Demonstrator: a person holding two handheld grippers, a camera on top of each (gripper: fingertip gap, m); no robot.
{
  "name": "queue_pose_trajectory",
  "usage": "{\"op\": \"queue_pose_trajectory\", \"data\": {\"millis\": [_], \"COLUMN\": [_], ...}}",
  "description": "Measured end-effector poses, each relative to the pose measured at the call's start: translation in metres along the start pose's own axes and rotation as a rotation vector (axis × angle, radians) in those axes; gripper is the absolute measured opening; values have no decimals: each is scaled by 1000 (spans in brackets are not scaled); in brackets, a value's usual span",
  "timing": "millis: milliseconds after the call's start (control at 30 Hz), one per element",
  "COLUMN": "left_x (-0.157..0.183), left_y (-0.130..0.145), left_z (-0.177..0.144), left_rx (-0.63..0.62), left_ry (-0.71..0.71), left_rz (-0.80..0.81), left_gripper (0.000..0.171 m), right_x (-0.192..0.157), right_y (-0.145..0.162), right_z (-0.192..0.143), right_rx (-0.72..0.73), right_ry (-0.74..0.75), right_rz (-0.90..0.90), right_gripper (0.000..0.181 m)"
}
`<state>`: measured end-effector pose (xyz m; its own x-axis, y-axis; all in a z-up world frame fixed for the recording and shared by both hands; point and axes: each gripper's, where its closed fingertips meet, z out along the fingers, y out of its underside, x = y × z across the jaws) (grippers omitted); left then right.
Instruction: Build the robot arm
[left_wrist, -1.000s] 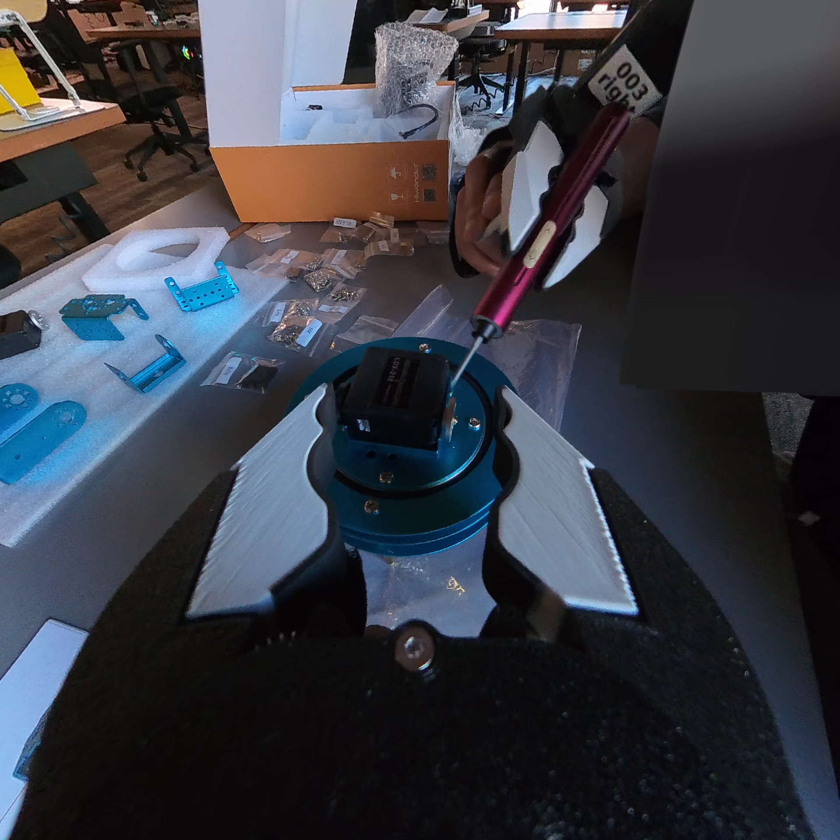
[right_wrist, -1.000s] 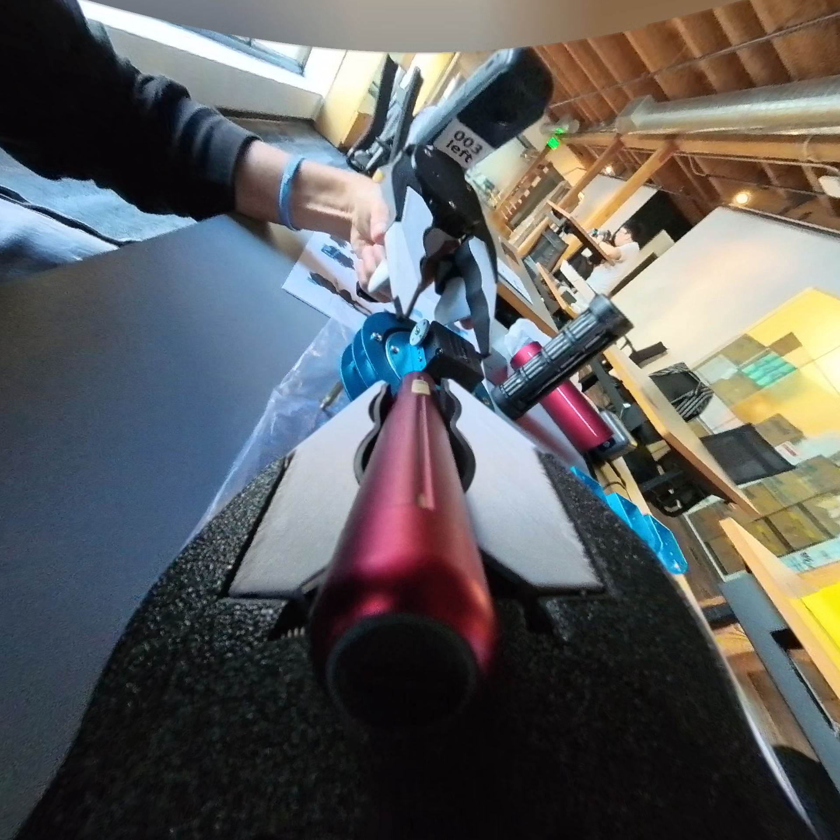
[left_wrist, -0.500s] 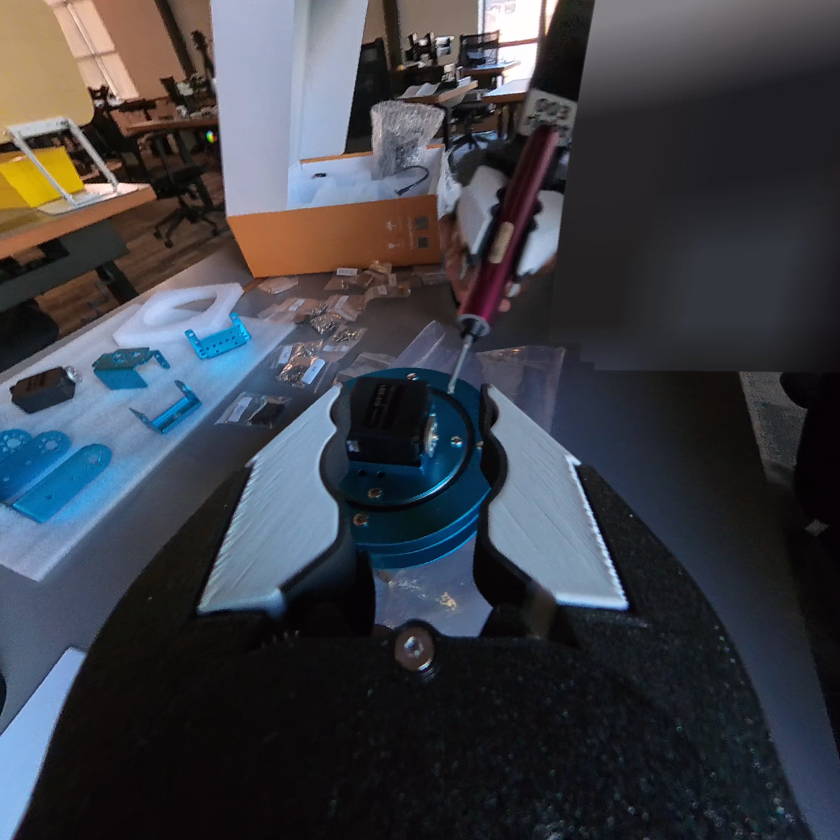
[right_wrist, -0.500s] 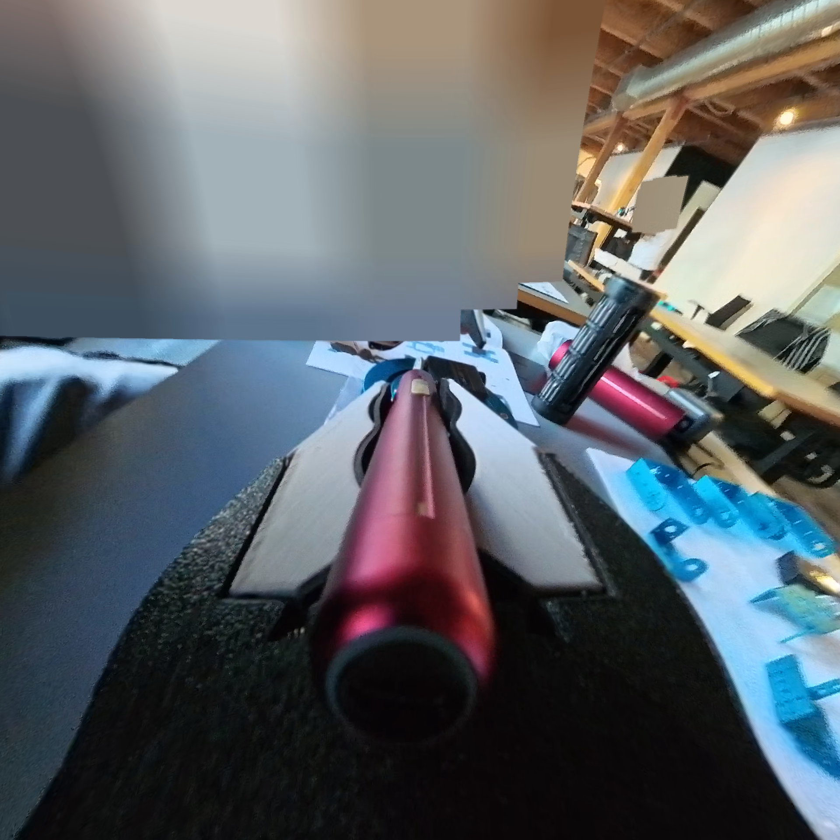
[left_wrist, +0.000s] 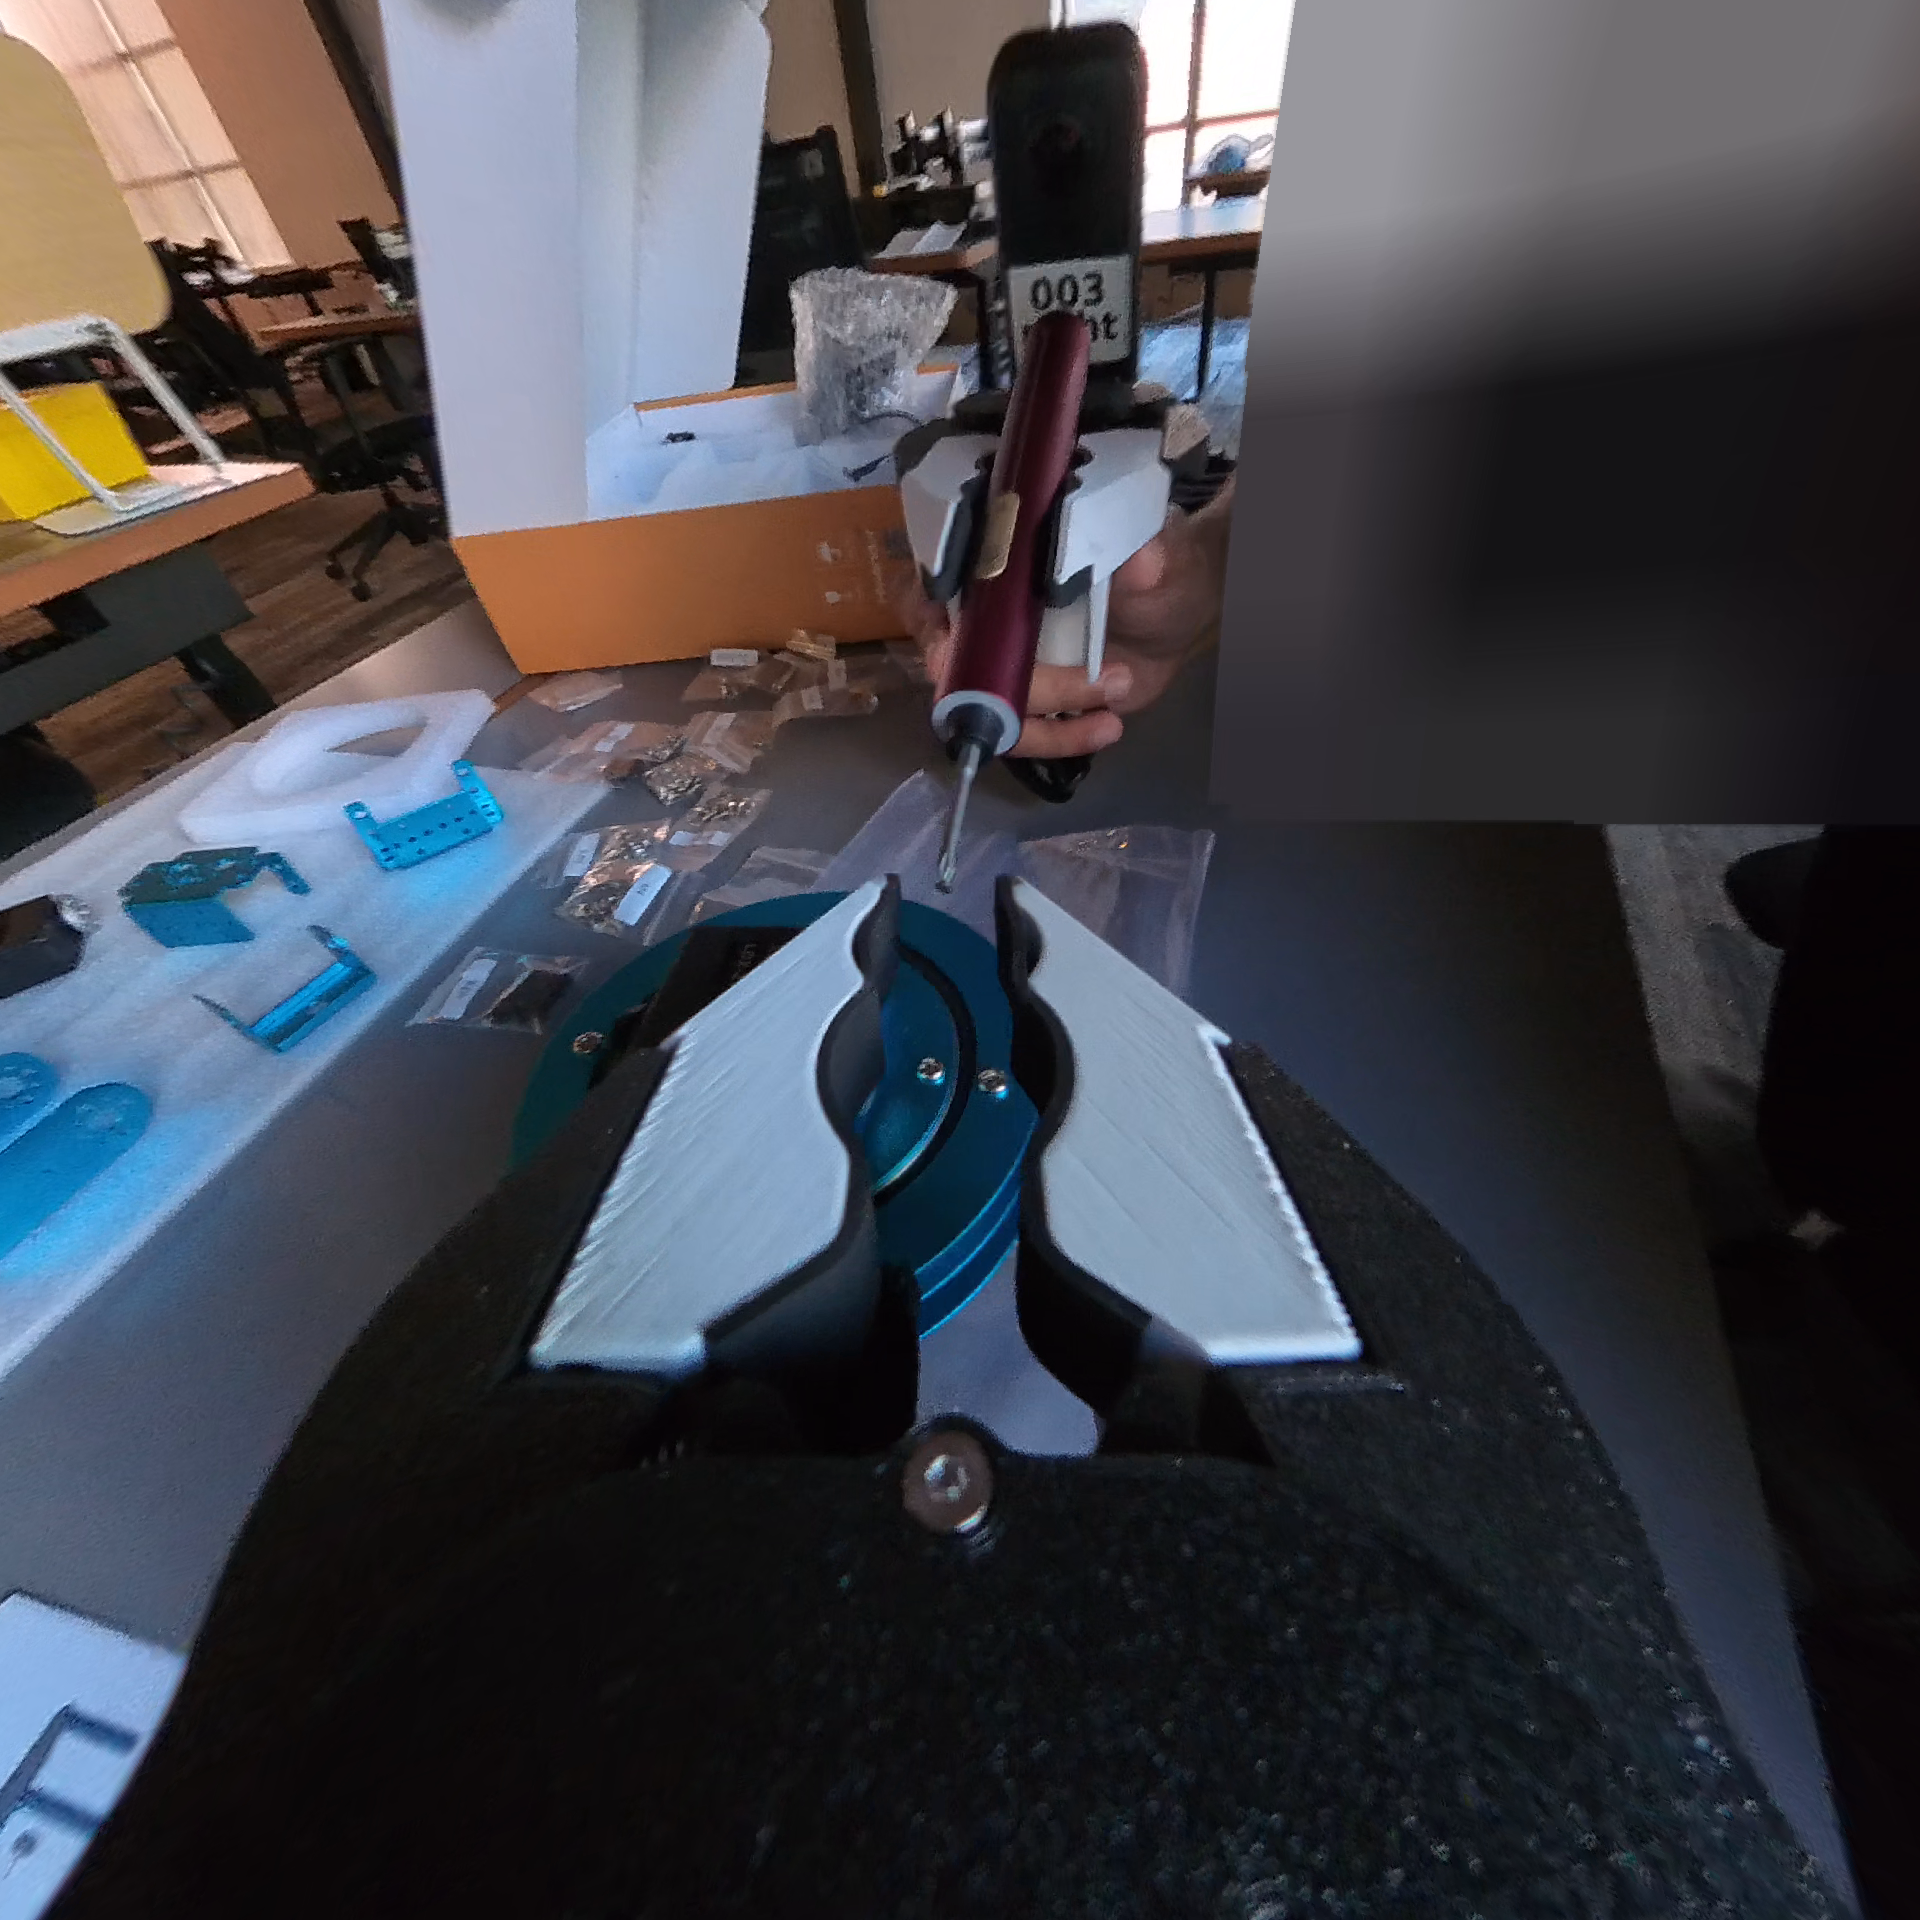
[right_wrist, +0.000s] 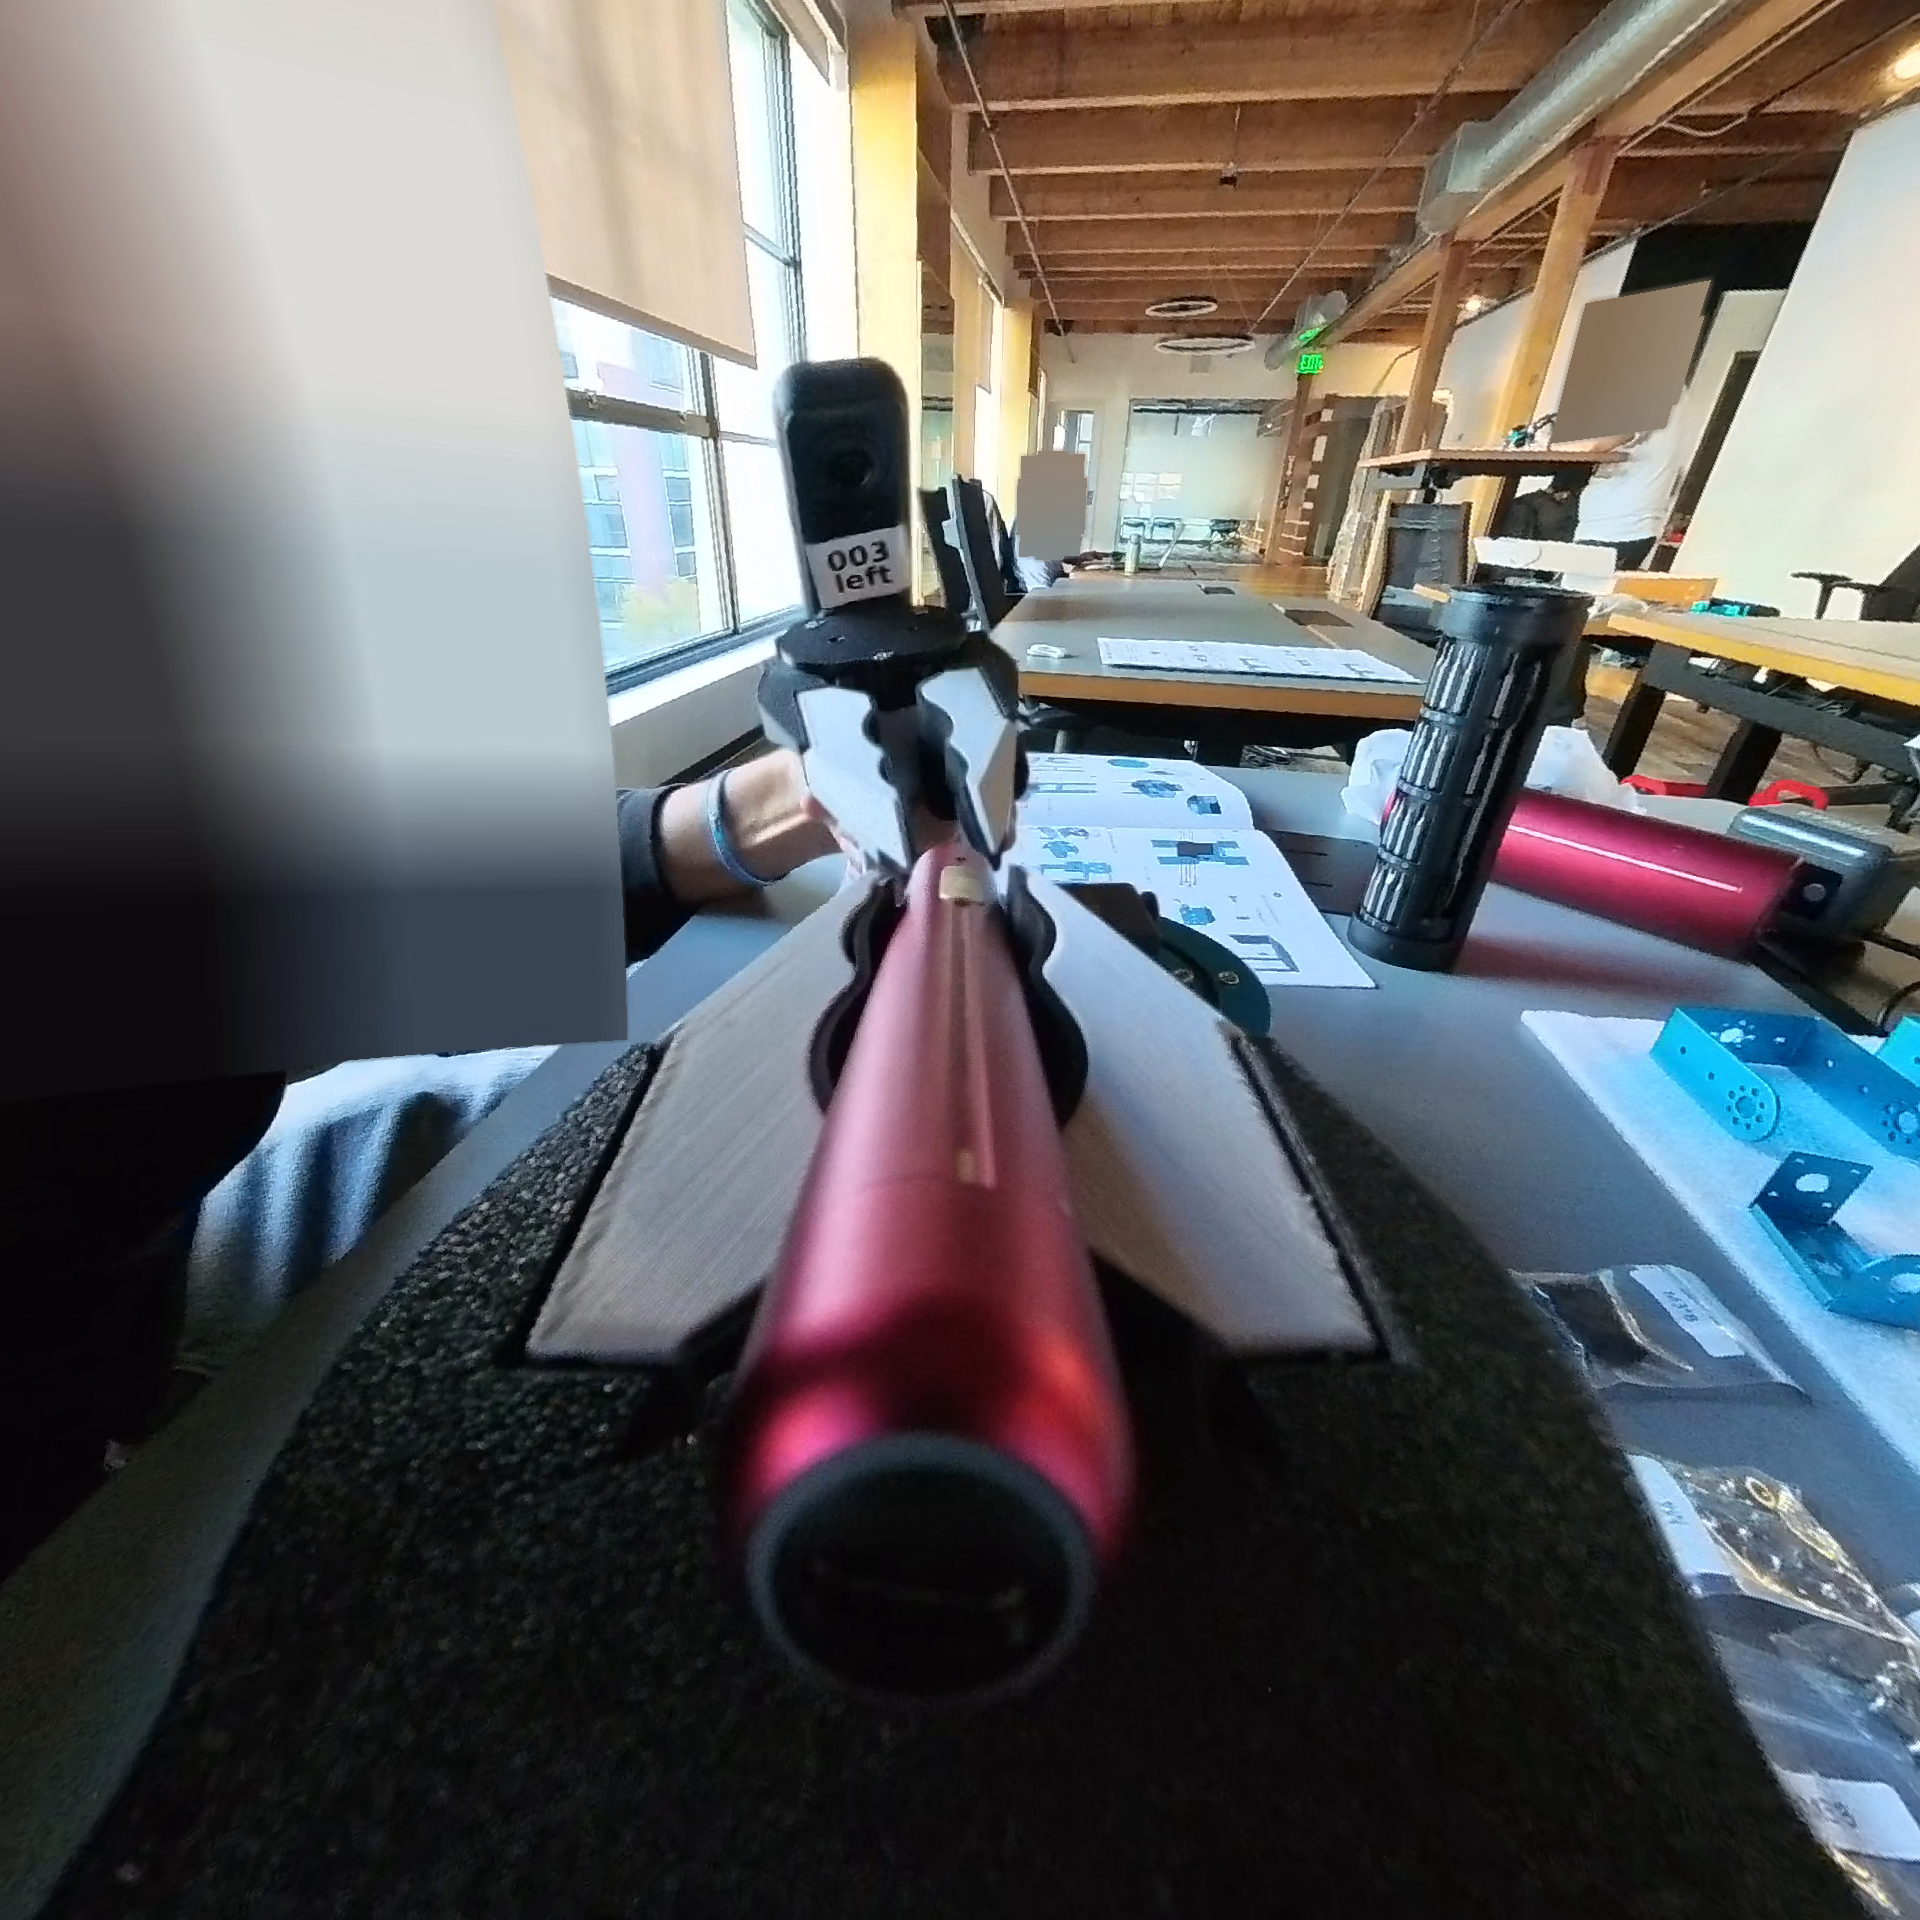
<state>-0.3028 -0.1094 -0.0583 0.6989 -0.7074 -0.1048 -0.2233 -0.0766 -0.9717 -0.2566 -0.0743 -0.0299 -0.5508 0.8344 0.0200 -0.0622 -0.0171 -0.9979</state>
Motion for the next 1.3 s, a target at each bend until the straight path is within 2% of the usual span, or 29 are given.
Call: {"op": "queue_pose_trajectory", "data": {"millis": [167,200,433,600,667,967,1067,1133,1167,1233,1300], "left_x": [4,7,16,15,16,14,7,4,5,8,14], "left_y": [-1,-2,-2,-4,-5,-3,0,-4,-6,-2,10], "left_z": [-3,-3,-3,-3,-4,-6,-8,-10,-12,-11,-8], "left_rx": [15,21,37,46,54,47,27,38,46,32,-40], "left_ry": [25,42,93,85,86,80,28,-26,-50,-121,-190], "left_rz": [11,10,14,18,27,44,68,92,100,125,178], "left_gripper": [15,14,7,9,2,0,0,0,0,0,0], "right_x": [-3,-4,-7,-9,-9,-5,11,24,25,35,34], "right_y": [0,-1,-3,-1,-1,-2,6,34,33,29,22], "right_z": [1,1,0,1,1,-1,-8,-17,-23,-37,-51], "right_rx": [4,9,34,31,29,27,-79,-293,-292,-307,-280], "right_ry": [-16,-20,-66,-85,-84,-81,-16,3,-5,41,41], "right_rz": [9,16,70,99,94,95,-35,-113,-96,-69,-121], "right_gripper": [22,27,23,23,23,23,21,25,20,23,23]}}
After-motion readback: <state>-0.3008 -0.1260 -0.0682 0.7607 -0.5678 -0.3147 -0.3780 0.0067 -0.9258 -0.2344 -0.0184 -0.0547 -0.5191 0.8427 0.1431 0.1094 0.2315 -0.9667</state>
